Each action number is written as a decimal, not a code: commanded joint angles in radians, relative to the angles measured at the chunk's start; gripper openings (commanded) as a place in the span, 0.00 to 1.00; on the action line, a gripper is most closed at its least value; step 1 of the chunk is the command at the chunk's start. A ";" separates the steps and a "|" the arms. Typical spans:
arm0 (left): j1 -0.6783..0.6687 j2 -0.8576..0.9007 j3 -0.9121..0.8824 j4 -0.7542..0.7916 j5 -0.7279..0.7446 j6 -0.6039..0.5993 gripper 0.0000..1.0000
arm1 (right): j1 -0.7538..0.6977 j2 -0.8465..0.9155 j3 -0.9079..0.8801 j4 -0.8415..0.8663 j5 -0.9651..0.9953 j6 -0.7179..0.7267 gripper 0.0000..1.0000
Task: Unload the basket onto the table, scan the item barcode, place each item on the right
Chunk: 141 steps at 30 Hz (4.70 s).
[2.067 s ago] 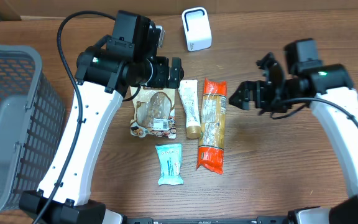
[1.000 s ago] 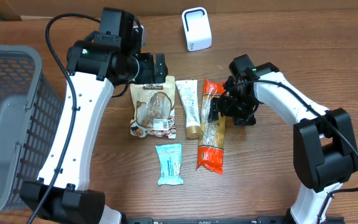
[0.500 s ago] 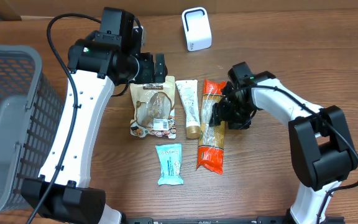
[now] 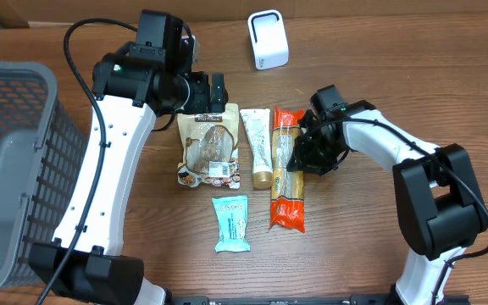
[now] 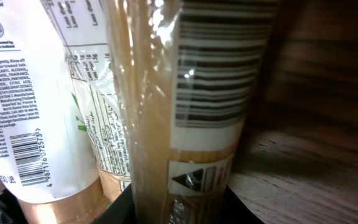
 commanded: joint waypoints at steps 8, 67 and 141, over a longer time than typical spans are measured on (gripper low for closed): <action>0.003 0.009 0.005 -0.001 -0.010 -0.013 1.00 | -0.084 -0.003 0.109 -0.166 0.063 -0.092 0.04; 0.003 0.009 0.005 -0.001 -0.010 -0.013 0.99 | -0.453 -0.121 -0.053 -0.223 -0.200 -0.559 0.97; 0.003 0.009 0.005 -0.002 -0.010 -0.013 0.99 | -0.192 -0.129 0.097 -0.309 -0.050 -0.382 1.00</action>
